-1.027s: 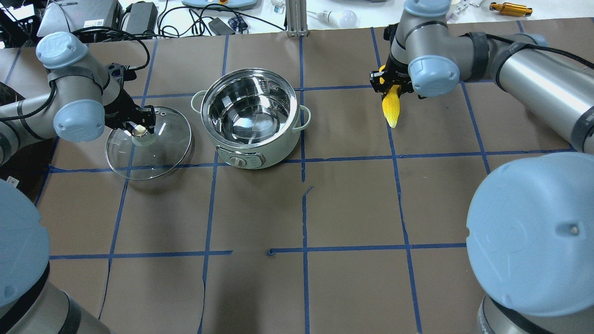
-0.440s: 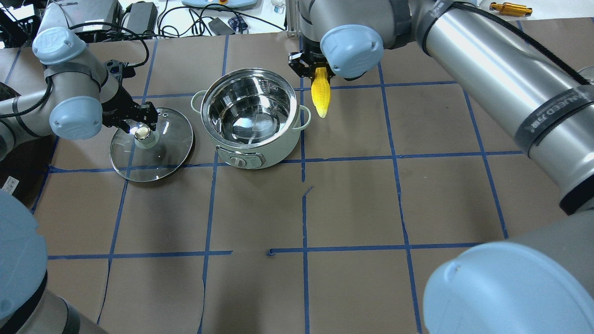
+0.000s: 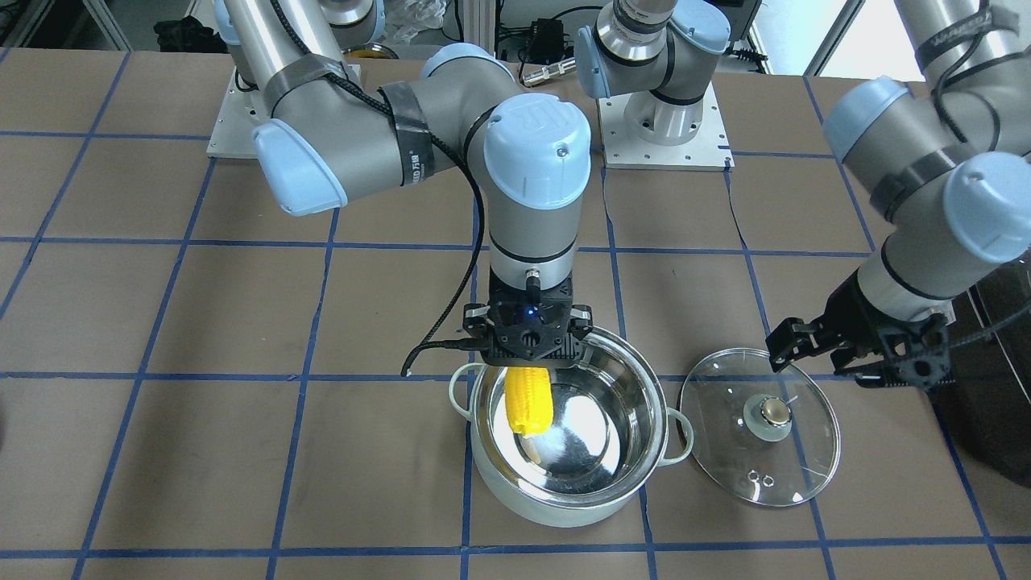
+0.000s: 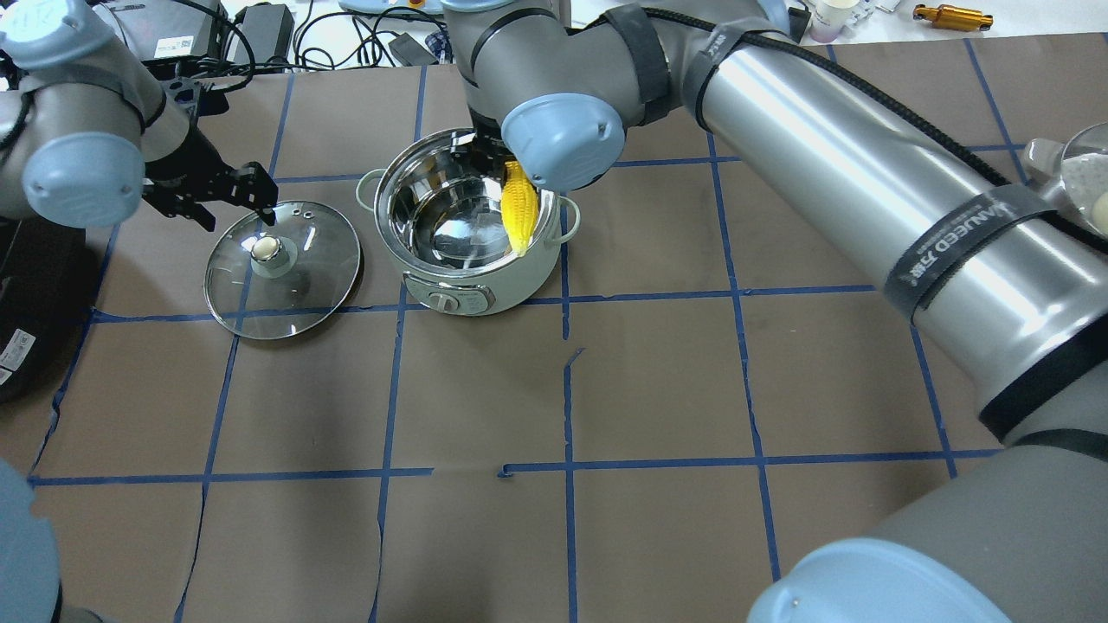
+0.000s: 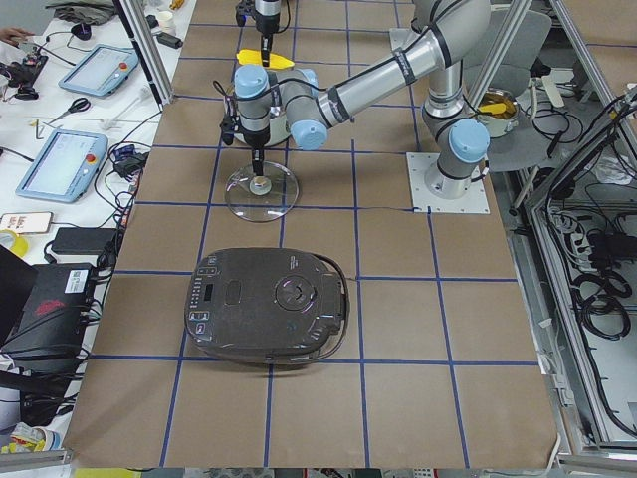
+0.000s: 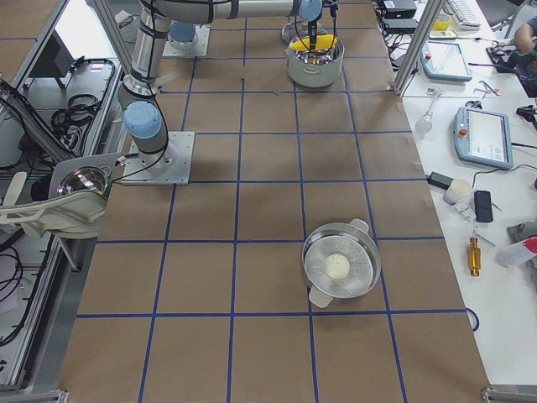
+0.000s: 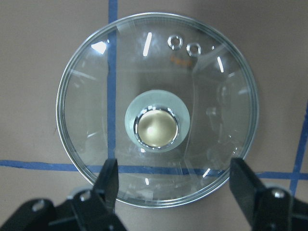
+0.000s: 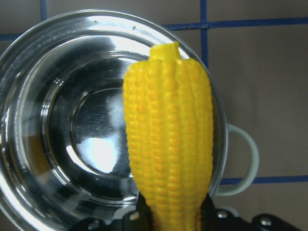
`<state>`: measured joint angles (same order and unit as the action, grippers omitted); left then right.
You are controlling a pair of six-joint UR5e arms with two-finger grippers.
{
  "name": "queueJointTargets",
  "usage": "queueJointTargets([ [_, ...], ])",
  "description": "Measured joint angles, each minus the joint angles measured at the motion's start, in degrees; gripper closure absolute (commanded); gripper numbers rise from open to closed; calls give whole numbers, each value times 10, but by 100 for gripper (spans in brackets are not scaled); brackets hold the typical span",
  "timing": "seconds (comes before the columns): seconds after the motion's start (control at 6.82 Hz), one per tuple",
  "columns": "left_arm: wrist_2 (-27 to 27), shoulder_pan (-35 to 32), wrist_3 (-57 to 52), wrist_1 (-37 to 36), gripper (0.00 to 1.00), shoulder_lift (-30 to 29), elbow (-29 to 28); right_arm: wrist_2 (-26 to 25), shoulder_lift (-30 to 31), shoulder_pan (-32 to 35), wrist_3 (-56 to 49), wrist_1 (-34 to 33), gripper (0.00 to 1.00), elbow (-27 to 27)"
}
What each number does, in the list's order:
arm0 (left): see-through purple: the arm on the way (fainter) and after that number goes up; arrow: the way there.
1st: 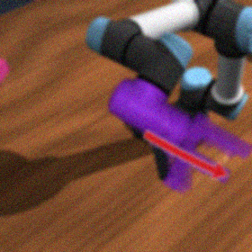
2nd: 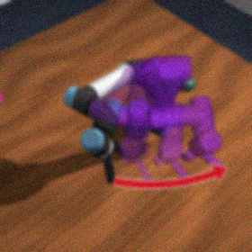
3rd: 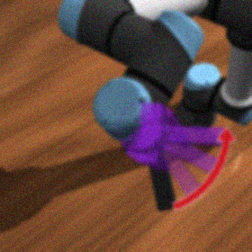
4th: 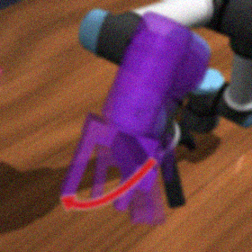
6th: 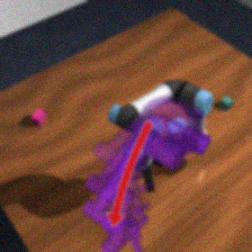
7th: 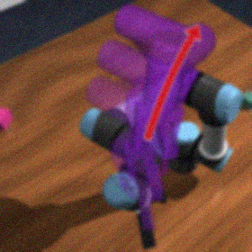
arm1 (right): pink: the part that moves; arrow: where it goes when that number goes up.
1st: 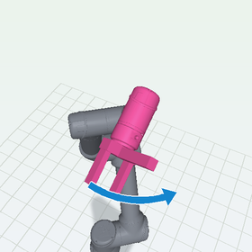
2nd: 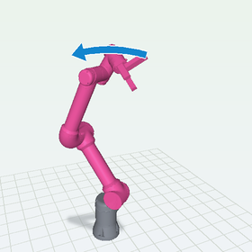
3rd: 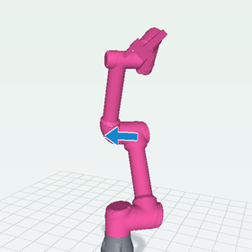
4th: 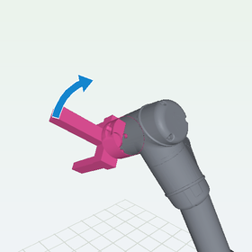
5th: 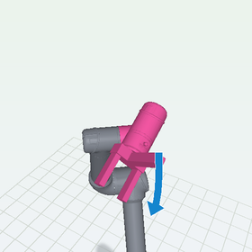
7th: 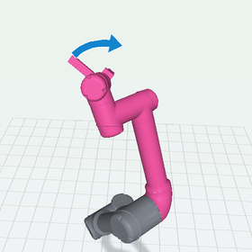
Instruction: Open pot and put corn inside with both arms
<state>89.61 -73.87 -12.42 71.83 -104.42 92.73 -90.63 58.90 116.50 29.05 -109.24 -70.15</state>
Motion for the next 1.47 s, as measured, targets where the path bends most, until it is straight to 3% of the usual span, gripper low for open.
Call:
queueJointTargets([
  [0.29,1,0,0,85,11,41,-34,22,-40,9,22,-5,100,33],
  [0.44,1,0,-1,95,11,54,-36,25,-54,10,25,-6,17,39],
  [0.59,1,-1,-1,99,11,64,-35,26,-60,11,28,-8,0,40],
  [1.03,4,-2,0,107,9,79,-40,16,-42,10,12,11,1,30],
  [1.47,7,-64,32,114,9,115,-49,-14,88,-67,-102,77,1,-76],
])
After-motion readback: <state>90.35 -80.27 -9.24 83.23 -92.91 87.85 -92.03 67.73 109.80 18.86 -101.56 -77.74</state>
